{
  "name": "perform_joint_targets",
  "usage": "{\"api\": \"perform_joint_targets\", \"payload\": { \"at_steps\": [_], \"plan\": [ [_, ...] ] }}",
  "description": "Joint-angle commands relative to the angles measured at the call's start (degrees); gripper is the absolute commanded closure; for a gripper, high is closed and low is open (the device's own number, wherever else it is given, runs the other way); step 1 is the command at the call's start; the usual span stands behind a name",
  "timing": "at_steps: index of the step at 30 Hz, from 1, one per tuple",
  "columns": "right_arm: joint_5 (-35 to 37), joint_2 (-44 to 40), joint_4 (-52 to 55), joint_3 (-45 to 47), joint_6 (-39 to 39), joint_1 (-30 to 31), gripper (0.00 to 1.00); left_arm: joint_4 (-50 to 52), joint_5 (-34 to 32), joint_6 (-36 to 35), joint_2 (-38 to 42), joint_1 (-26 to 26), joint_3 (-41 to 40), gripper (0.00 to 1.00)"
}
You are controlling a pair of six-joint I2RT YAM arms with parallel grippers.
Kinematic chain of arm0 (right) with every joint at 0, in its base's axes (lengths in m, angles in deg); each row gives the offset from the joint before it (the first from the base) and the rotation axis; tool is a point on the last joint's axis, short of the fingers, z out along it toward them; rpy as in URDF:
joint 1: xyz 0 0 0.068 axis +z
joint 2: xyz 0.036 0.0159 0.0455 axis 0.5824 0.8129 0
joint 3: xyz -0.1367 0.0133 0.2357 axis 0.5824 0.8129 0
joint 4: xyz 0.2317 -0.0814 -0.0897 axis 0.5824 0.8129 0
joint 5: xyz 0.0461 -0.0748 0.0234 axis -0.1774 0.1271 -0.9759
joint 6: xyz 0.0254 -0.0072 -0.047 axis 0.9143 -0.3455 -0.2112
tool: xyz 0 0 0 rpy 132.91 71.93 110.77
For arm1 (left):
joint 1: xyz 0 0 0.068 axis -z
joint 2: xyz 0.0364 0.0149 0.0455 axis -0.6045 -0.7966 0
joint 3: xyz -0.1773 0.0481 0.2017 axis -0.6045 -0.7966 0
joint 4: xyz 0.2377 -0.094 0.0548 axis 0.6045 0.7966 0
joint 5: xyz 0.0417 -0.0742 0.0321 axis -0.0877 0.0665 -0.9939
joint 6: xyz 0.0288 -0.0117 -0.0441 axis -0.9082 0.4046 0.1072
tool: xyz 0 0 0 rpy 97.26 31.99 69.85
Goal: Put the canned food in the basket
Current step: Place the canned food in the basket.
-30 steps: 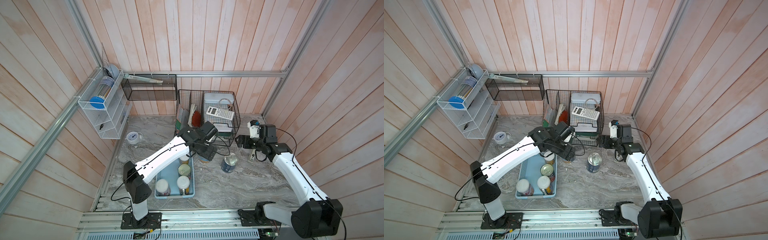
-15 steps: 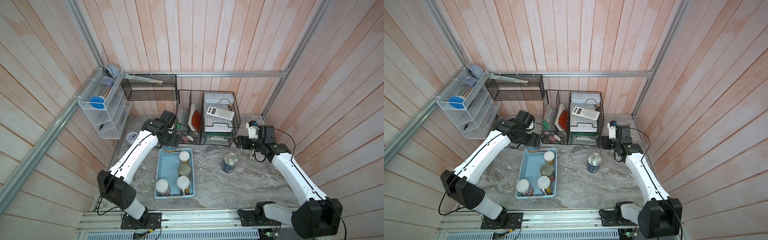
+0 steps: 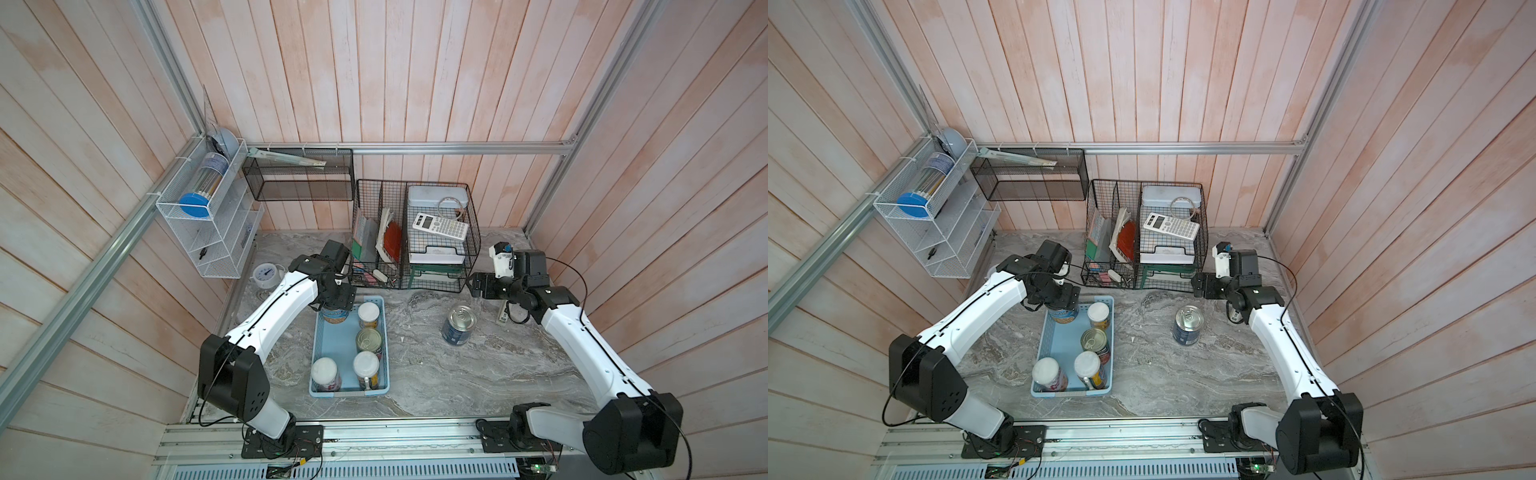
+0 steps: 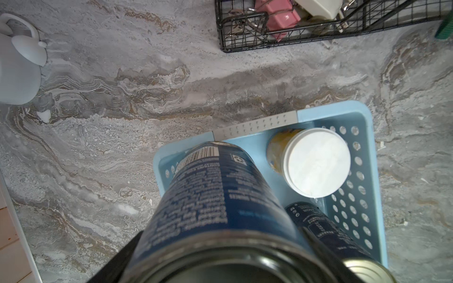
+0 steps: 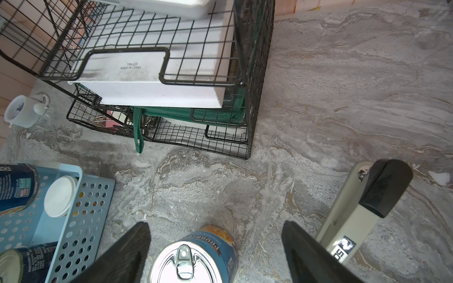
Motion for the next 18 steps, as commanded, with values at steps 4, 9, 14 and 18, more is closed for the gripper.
{"api": "perform_joint_targets", "payload": {
  "at_steps": [4,9,14,18],
  "plan": [
    [-0.34,0.76,-0.50,0.27,-0.82,0.67,0.09,-10.55,2.76,0.47,0.52,-3.04,-4.21,0.37],
    [-0.30,1.06,-0.40,-0.08,-0.86,0.76,0.09,-10.85,6.48,2.02,2.83,-3.03,-5.03,0.37],
    [-0.32,1.37,-0.46,-0.03,-0.87,0.91,0.09,-10.20,8.44,3.00,4.57,-2.77,-6.59,0.38],
    [-0.34,1.55,-0.40,-0.10,-1.04,1.00,0.09,-9.09,9.37,3.64,6.00,-2.42,-7.63,0.38]
  ]
}}
